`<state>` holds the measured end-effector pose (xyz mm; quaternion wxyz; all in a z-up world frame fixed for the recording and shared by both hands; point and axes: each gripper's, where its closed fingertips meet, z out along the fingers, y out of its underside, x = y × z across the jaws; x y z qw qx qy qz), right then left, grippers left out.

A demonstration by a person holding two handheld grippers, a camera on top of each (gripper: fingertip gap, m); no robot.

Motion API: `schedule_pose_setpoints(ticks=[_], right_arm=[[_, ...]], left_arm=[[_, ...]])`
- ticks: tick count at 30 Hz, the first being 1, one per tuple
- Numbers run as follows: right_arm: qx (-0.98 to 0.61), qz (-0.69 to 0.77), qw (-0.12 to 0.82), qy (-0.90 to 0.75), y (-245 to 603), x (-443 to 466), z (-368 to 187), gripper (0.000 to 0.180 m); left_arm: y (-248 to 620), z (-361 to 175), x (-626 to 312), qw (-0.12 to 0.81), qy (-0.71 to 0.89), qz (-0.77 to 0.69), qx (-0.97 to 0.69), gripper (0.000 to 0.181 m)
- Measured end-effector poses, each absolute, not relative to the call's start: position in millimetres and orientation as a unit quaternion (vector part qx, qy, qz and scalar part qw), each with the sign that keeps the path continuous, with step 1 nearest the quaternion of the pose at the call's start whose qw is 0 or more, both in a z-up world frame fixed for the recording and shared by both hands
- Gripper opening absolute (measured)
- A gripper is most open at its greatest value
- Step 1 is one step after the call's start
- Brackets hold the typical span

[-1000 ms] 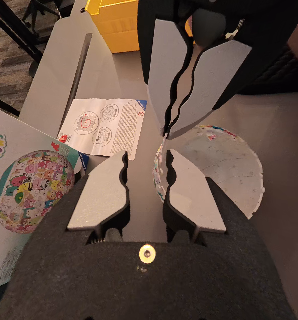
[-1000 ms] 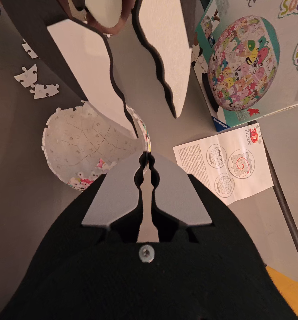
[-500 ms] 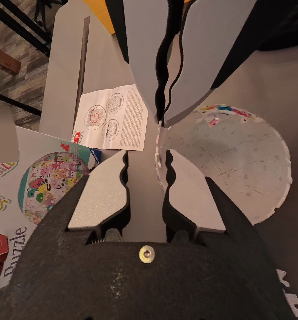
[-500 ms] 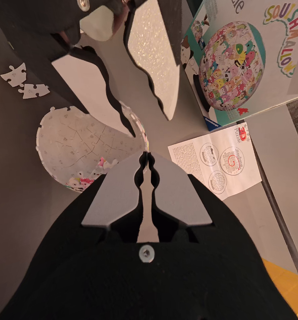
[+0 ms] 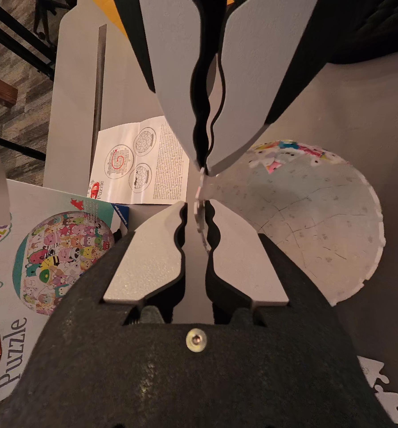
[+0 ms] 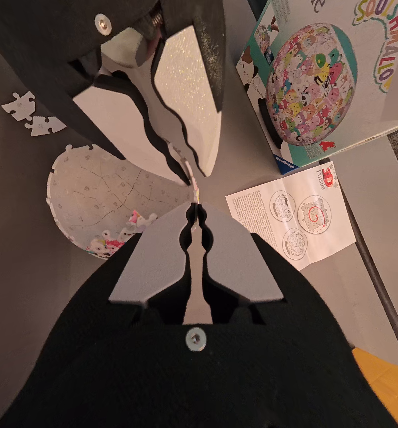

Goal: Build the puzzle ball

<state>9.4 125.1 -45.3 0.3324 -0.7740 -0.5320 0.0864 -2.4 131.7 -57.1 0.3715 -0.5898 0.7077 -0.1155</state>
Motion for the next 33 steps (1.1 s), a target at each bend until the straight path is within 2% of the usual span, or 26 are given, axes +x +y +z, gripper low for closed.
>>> schedule_pose_setpoints(ticks=[19, 24, 33], right_arm=[[-0.775, 0.097, 0.329, -0.531, 123.4, 10.9, -46.0, 0.007], [-0.773, 0.13, 0.332, -0.524, 118.7, 12.5, -38.7, 0.015], [-0.779, 0.221, 0.303, -0.503, 111.7, 31.3, -36.1, 0.012]], left_arm=[[129.9, -60.0, 0.6, 0.374, 0.721, -0.094, -0.576, 0.003], [129.9, -60.2, 0.2, 0.372, 0.72, -0.096, -0.578, 0.003], [130.7, -62.3, 1.1, 0.37, 0.719, -0.092, -0.581, 0.003]])
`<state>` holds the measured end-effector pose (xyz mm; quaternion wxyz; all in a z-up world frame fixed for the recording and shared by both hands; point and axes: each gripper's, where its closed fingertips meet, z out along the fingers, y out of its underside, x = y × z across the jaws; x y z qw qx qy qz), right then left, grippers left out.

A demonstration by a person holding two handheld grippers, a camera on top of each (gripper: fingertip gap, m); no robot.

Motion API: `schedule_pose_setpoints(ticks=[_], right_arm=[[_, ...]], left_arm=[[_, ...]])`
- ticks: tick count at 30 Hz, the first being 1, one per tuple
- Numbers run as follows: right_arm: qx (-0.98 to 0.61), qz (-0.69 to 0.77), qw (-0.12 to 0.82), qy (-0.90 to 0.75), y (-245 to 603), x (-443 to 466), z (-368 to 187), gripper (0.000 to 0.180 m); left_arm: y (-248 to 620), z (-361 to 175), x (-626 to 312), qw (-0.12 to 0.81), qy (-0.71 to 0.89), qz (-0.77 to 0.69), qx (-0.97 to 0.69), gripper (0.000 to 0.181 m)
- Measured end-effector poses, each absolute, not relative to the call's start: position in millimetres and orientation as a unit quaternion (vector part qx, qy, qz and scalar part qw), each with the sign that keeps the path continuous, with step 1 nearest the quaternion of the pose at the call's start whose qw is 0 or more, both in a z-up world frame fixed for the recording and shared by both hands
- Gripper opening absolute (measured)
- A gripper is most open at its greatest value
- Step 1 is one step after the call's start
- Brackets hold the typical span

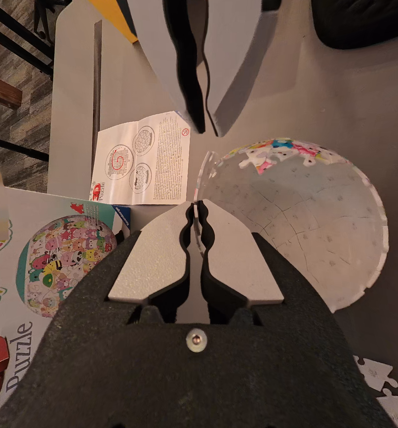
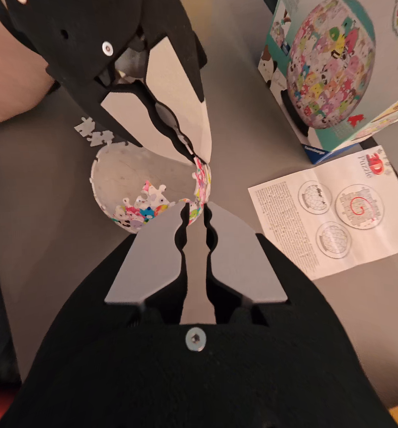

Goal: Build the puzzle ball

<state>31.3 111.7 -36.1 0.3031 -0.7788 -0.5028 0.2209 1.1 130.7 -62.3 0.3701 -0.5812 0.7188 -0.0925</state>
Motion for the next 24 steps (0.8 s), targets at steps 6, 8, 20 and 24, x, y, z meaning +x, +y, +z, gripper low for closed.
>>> schedule_pose_setpoints(ticks=[6, 8, 20, 24], right_arm=[[-0.775, 0.234, 0.311, -0.498, 114.8, 21.2, -23.7, 0.014], [-0.784, 0.189, 0.305, -0.507, 117.4, 21.7, -28.3, 0.015], [-0.802, 0.123, 0.282, -0.512, 126.8, 15.6, -45.0, 0.016], [-0.802, 0.095, 0.265, -0.527, 126.8, 15.7, -52.2, 0.009]], left_arm=[[130.4, -62.1, 1.4, 0.369, 0.719, -0.093, -0.582, 0.003], [130.5, -62.3, 1.3, 0.368, 0.717, -0.097, -0.584, 0.003], [130.8, -62.7, 2.4, 0.367, 0.712, -0.109, -0.588, 0.003], [131.2, -63.0, 2.6, 0.367, 0.712, -0.11, -0.589, 0.003]])
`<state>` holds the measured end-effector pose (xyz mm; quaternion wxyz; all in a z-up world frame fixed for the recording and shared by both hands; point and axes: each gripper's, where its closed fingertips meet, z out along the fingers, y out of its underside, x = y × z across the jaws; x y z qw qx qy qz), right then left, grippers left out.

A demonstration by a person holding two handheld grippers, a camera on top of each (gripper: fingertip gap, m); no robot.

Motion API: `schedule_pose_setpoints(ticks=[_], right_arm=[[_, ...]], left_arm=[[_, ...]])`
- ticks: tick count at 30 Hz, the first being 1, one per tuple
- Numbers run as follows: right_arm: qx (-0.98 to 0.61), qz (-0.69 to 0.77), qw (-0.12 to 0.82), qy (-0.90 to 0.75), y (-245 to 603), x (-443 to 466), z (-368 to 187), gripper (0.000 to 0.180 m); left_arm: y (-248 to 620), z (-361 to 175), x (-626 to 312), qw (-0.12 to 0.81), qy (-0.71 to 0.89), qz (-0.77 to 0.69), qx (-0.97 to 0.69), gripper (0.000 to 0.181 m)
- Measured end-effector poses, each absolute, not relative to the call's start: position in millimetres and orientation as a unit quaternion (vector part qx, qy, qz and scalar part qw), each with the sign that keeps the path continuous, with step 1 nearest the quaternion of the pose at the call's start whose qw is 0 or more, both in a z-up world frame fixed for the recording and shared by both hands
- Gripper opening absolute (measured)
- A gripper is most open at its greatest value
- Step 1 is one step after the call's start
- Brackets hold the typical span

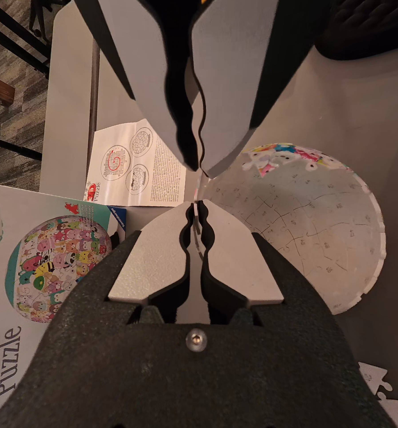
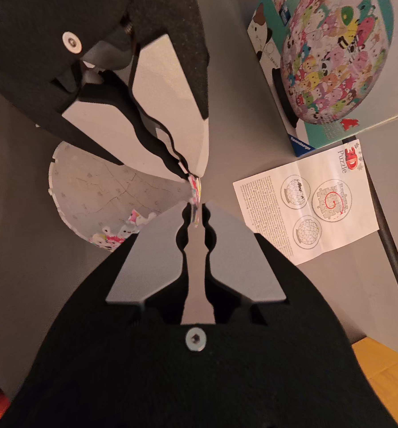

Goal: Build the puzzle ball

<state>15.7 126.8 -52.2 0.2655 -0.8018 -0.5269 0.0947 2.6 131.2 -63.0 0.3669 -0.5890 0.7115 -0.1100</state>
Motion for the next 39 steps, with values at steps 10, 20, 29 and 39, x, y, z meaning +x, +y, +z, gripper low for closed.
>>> schedule_pose_setpoints(ticks=[10, 20, 29, 39], right_arm=[[-0.797, 0.104, 0.313, -0.506, 129.7, 12.0, -40.3, 0.003], [-0.795, 0.193, 0.394, -0.418, 130.7, 8.1, -11.9, 0.003], [-0.79, 0.238, 0.408, -0.39, 122.8, 11.5, -14.5, 0.003], [-0.814, 0.225, 0.317, -0.431, 110.8, 14.0, -36.1, 0.006]], left_arm=[[132.2, -43.7, 3.3, 0.389, 0.678, -0.163, -0.602, 0.031], [132.0, -21.6, -5.6, 0.375, 0.622, -0.301, -0.618, 0.014], [122.2, -24.6, -0.7, 0.359, 0.636, -0.316, -0.605, 0.004], [114.7, -40.4, -1.4, 0.327, 0.667, -0.292, -0.603, 0.002]])
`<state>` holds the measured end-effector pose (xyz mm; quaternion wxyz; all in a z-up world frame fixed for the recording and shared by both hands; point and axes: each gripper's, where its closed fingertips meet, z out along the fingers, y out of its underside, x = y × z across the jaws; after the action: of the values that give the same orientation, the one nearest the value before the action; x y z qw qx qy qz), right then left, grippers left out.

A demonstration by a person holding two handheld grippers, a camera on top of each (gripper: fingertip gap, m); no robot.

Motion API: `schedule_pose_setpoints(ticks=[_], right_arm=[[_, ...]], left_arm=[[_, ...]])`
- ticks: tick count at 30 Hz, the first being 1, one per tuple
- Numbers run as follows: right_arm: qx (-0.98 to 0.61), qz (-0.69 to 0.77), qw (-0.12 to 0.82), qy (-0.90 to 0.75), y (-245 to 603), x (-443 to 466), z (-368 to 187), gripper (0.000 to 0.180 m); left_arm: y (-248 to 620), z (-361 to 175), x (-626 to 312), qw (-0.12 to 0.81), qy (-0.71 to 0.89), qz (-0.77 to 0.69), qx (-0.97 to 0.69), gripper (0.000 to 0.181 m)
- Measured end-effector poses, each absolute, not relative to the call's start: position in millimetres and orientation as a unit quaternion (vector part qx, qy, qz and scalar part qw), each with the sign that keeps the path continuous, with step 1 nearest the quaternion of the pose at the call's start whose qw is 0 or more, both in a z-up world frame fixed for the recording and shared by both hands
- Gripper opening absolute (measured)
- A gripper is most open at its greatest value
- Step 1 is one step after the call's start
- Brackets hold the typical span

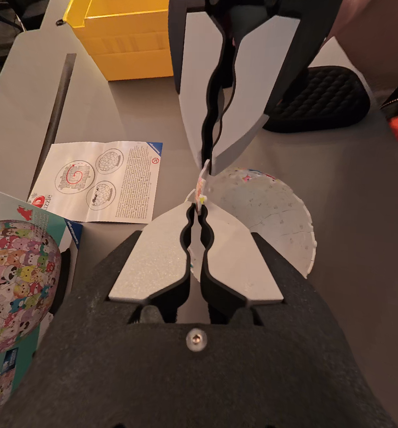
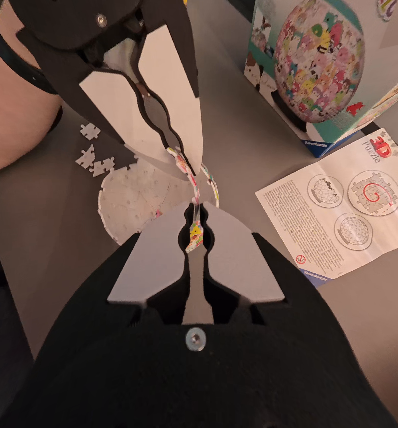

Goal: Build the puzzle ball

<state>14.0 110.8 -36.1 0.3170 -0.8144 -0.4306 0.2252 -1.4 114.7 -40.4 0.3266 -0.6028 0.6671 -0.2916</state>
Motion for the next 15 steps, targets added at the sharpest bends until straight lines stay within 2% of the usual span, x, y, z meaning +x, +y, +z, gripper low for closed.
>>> schedule_pose_setpoints(ticks=[8, 12, 15], right_arm=[[-0.824, 0.185, 0.279, -0.456, 113.8, 15.7, -46.8, 0.005], [-0.826, 0.179, 0.278, -0.456, 115.6, 14.2, -45.0, 0.003], [-0.827, 0.175, 0.28, -0.454, 116.6, 14.4, -43.3, 0.003]], left_arm=[[116.9, -49.5, -0.2, 0.323, 0.679, -0.26, -0.606, 0.002], [119.3, -45.9, 1.0, 0.332, 0.672, -0.259, -0.61, 0.011], [121.6, -42.5, -0.3, 0.339, 0.666, -0.263, -0.61, 0.006]])
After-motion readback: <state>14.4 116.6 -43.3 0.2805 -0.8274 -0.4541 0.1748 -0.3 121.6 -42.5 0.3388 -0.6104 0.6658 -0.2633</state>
